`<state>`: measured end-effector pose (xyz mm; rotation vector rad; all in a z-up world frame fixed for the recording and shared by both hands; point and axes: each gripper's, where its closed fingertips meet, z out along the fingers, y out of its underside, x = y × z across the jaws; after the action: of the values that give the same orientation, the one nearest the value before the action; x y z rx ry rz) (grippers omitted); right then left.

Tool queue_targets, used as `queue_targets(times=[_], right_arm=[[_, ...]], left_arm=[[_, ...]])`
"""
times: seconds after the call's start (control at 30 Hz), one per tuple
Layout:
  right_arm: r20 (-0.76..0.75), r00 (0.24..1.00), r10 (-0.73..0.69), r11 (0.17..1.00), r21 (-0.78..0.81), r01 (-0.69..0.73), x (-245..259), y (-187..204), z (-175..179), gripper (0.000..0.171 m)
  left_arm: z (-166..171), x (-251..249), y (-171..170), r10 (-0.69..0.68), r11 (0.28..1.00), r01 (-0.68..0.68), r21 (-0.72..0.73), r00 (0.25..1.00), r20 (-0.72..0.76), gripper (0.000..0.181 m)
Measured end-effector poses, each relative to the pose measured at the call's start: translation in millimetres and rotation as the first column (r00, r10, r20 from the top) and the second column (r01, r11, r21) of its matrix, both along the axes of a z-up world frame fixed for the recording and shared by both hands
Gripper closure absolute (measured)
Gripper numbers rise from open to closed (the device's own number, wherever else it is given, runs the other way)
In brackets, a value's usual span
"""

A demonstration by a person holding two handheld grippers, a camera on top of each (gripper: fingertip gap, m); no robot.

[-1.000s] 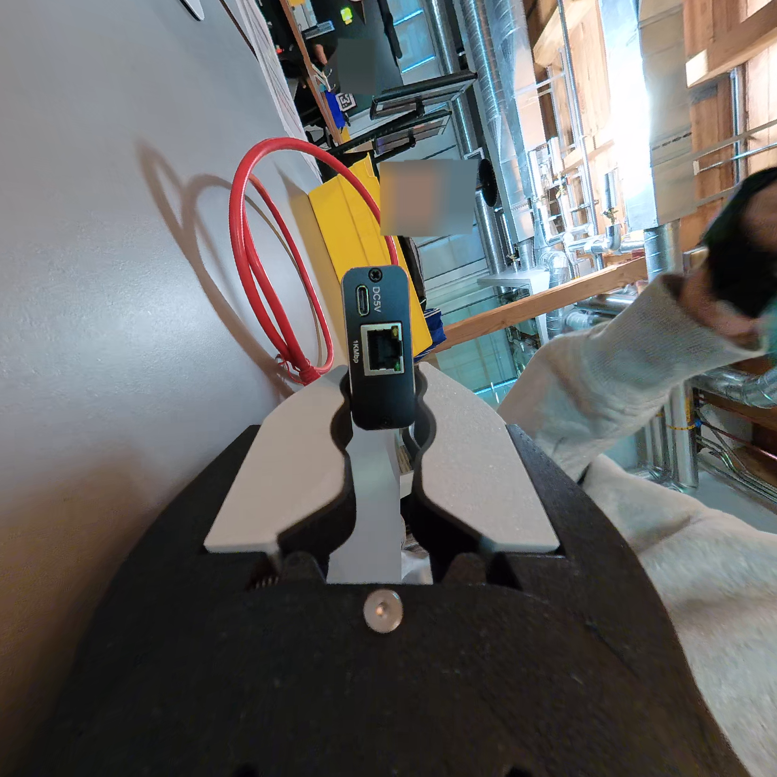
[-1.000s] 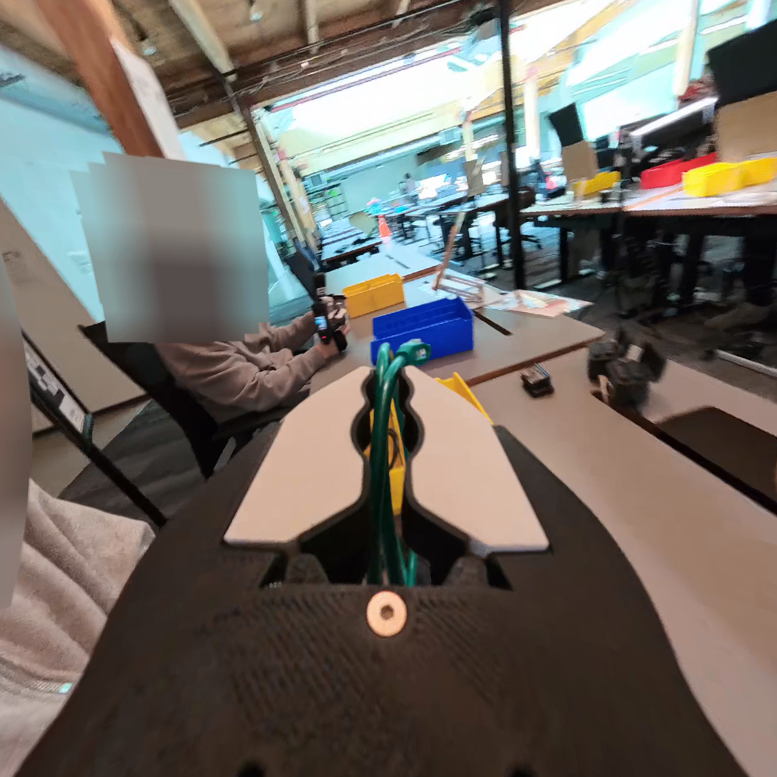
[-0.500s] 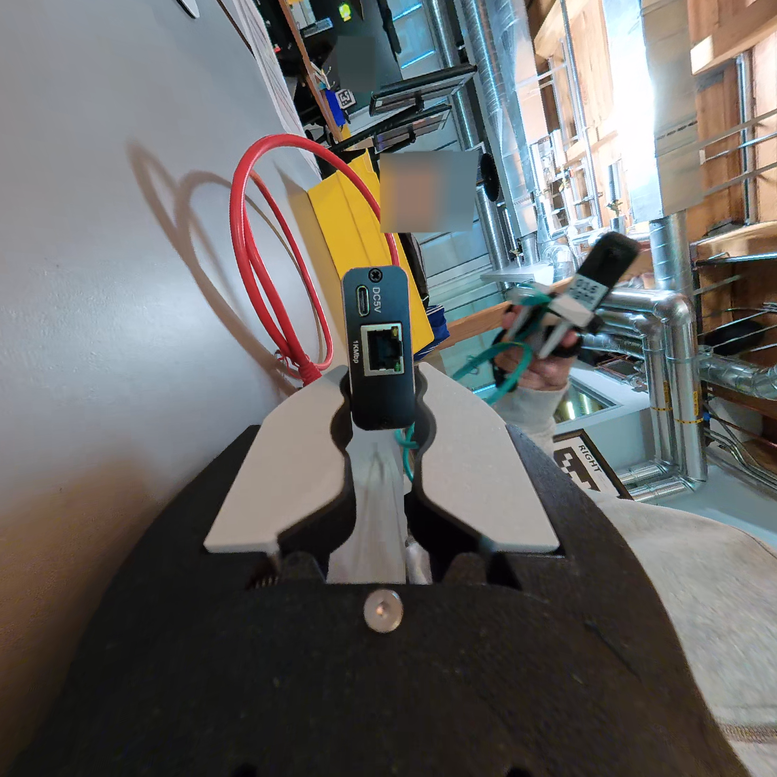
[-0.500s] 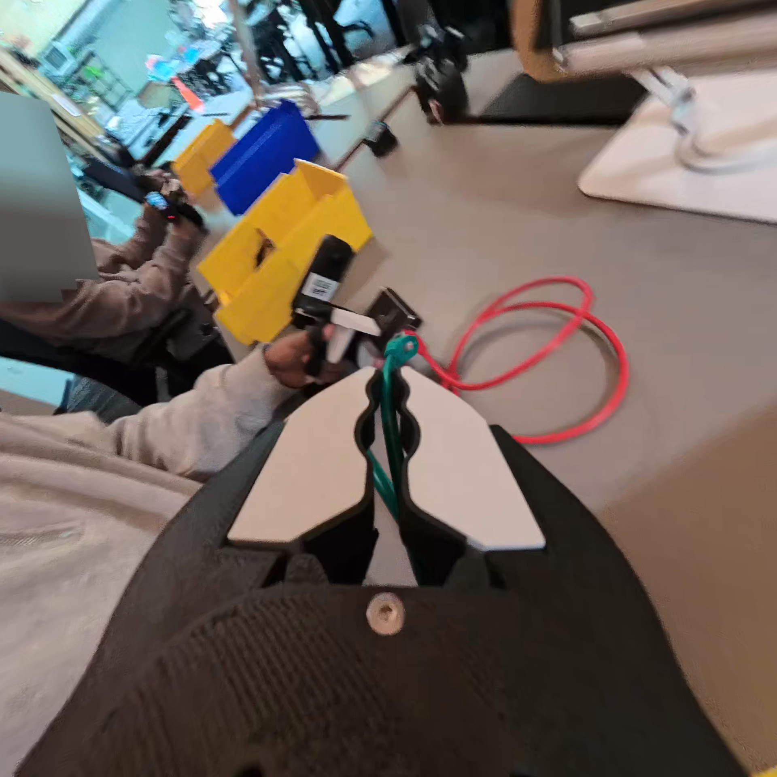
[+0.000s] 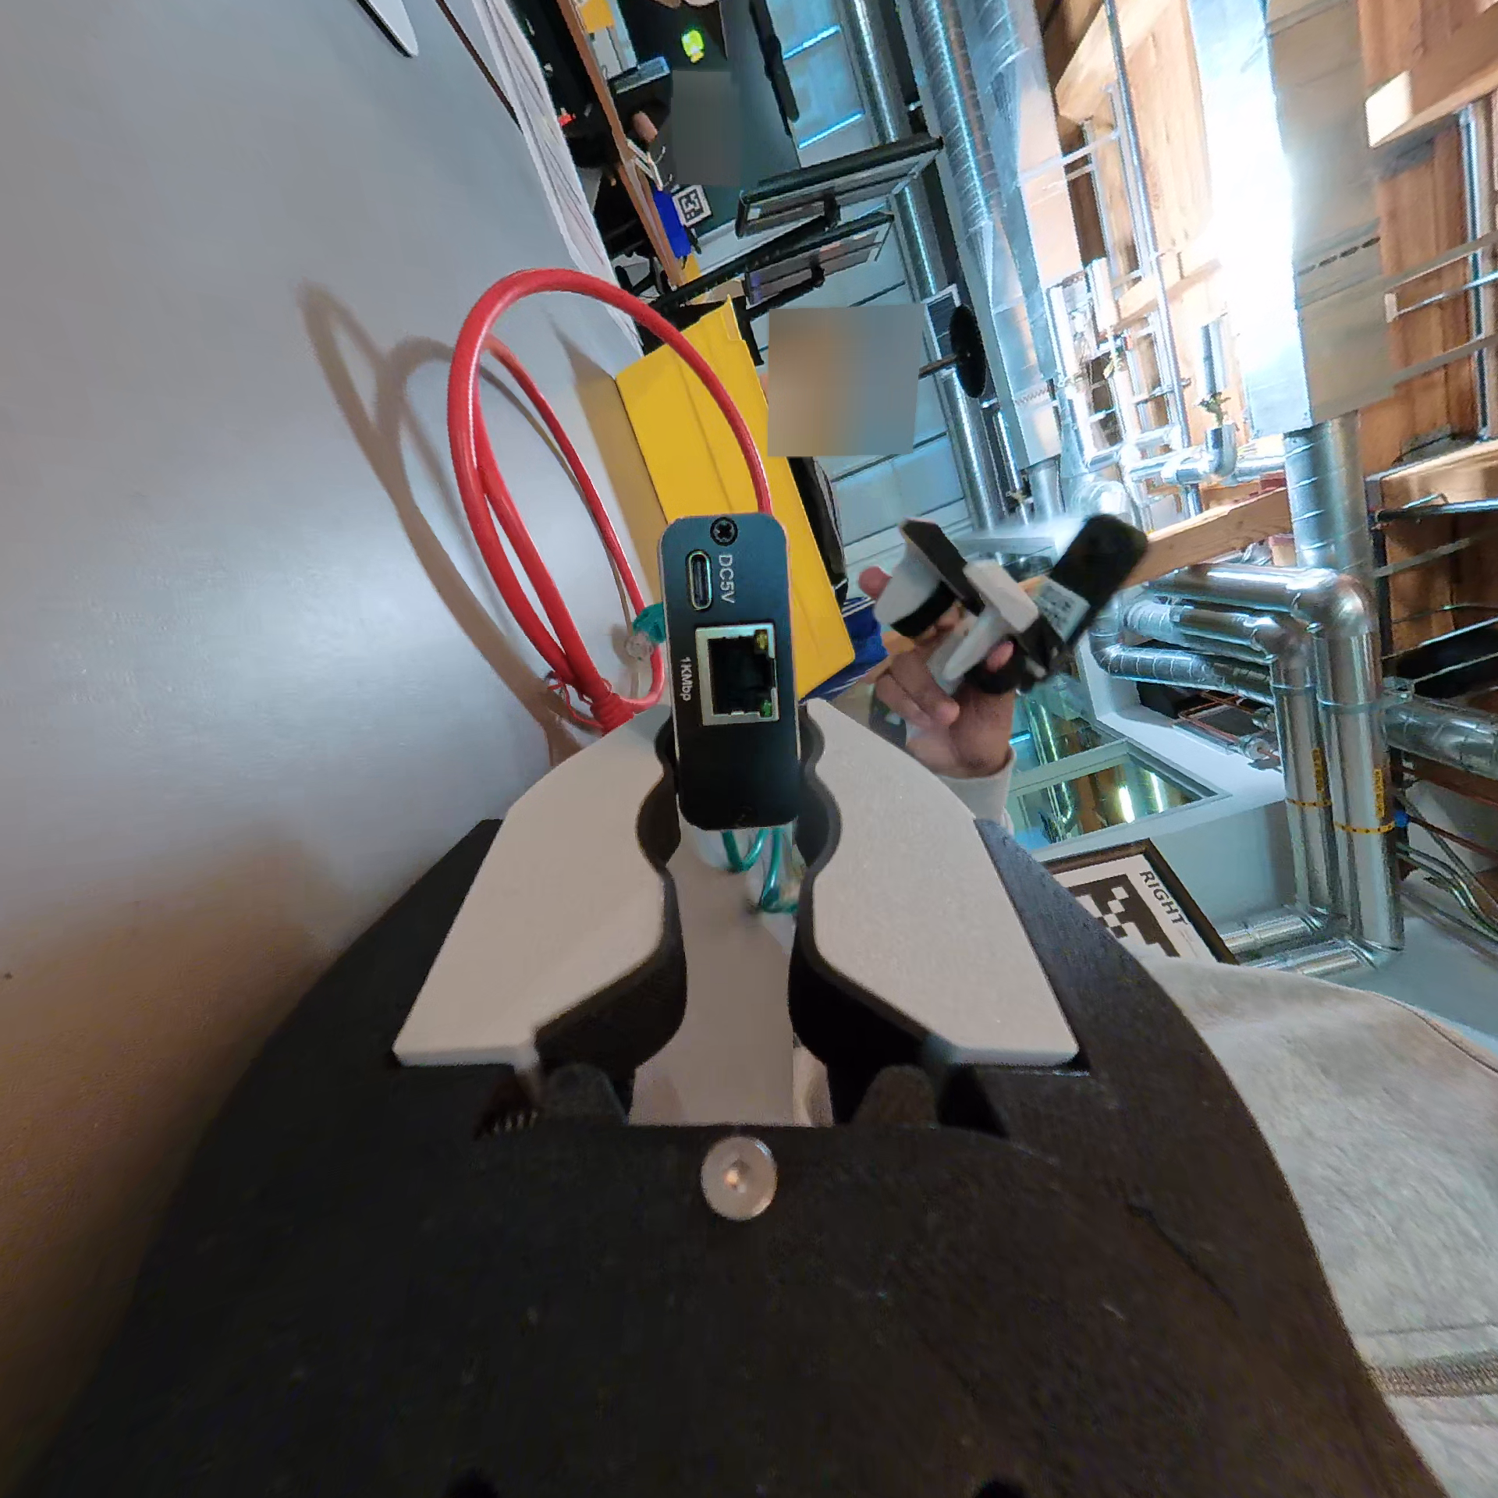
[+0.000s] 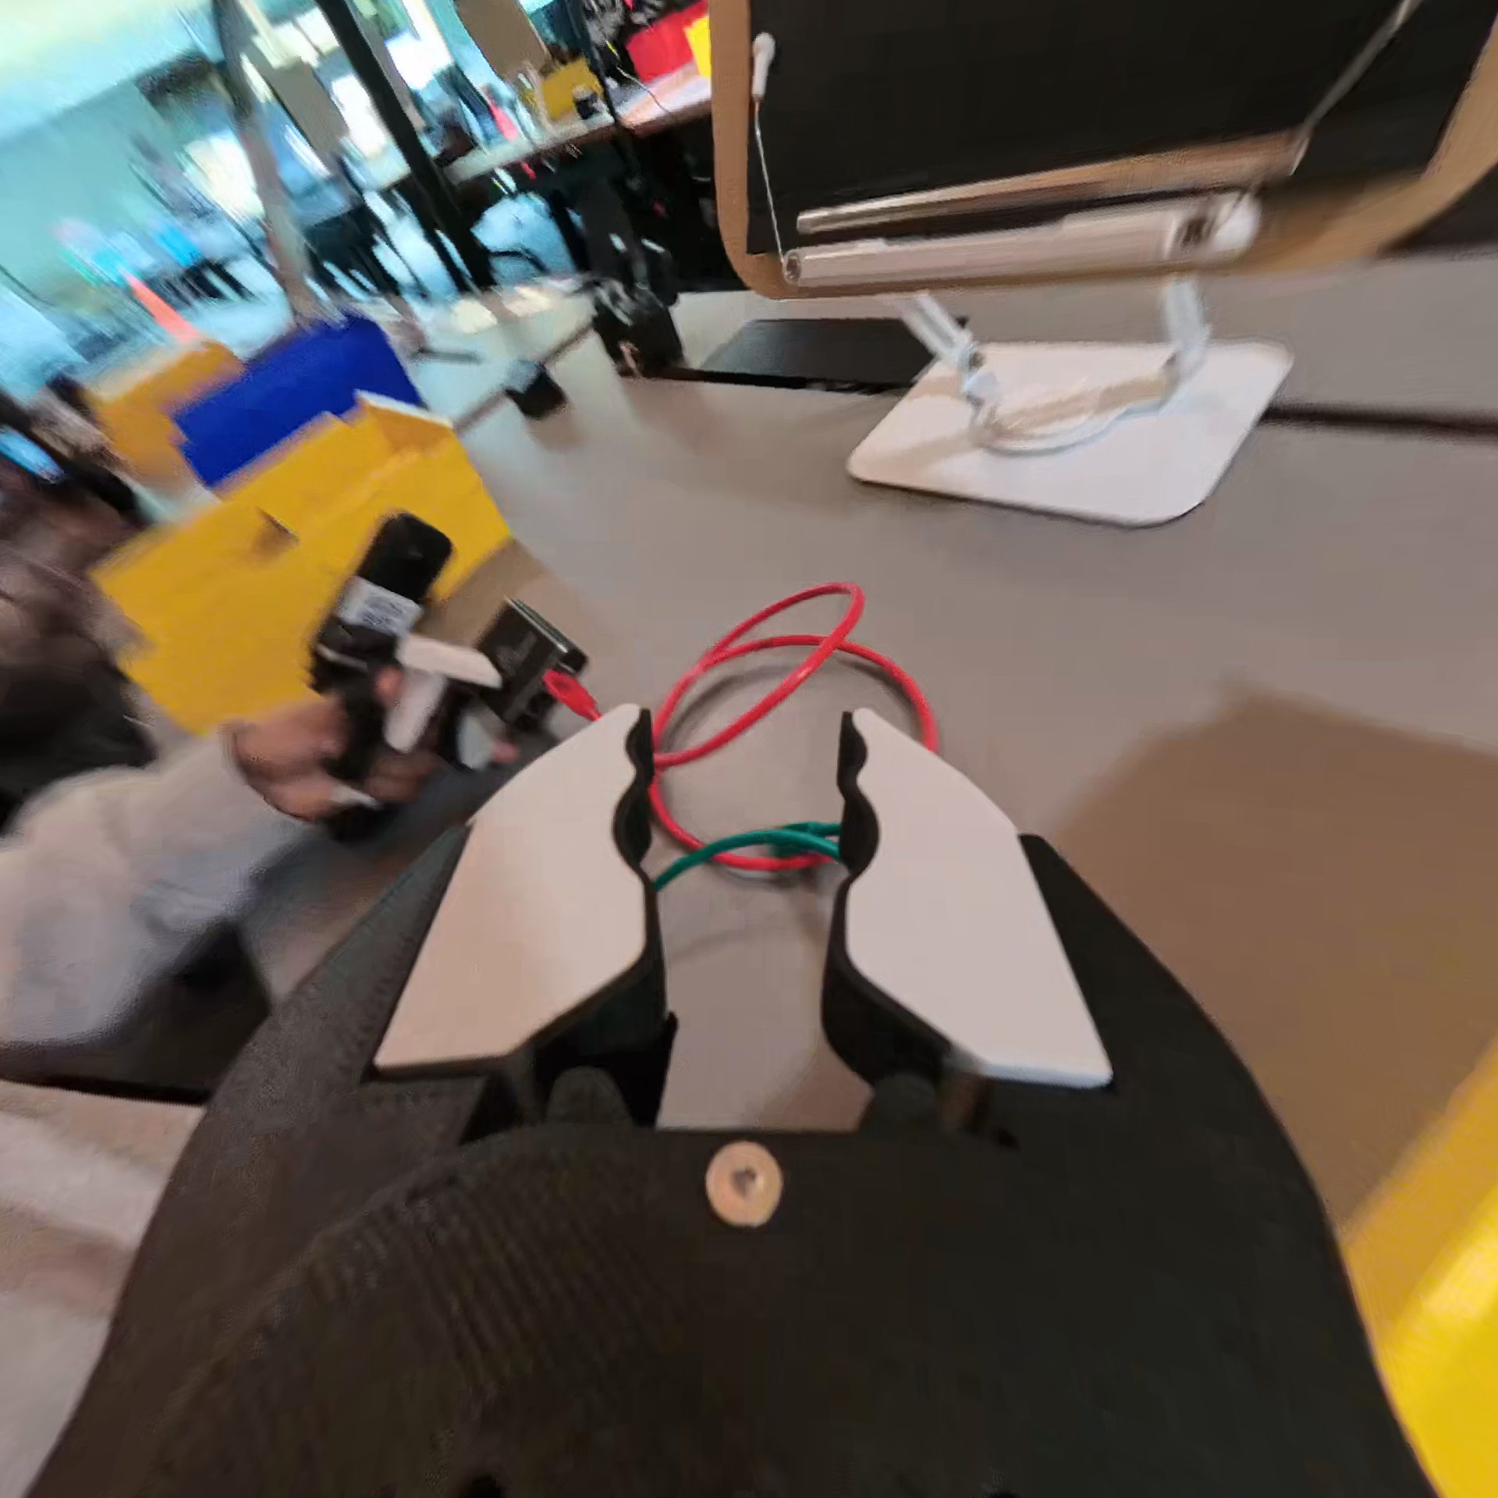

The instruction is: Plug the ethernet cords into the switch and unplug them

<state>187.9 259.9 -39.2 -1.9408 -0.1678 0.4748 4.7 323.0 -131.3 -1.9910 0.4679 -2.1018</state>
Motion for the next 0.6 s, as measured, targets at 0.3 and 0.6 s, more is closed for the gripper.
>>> queue_targets(times=[0.3, 0.6], right_arm=[[0.368, 0.860, 0.354, 0.931, -0.223, -0.288, -40.8, -82.4, -42.8, 0.134], [0.368, 0.858, 0.357, 0.903, -0.371, -0.217, -94.1, -90.1, -148.0, 0.130]], left_arm=[[-0.1, 0.4, -1.0, -0.007, 1.000, 0.007, 0.003, 1.000, 0.000, 0.157], [-2.7, 1.4, -4.0, -0.011, 0.999, 0.012, 0.033, 1.000, -0.028, 0.157]])
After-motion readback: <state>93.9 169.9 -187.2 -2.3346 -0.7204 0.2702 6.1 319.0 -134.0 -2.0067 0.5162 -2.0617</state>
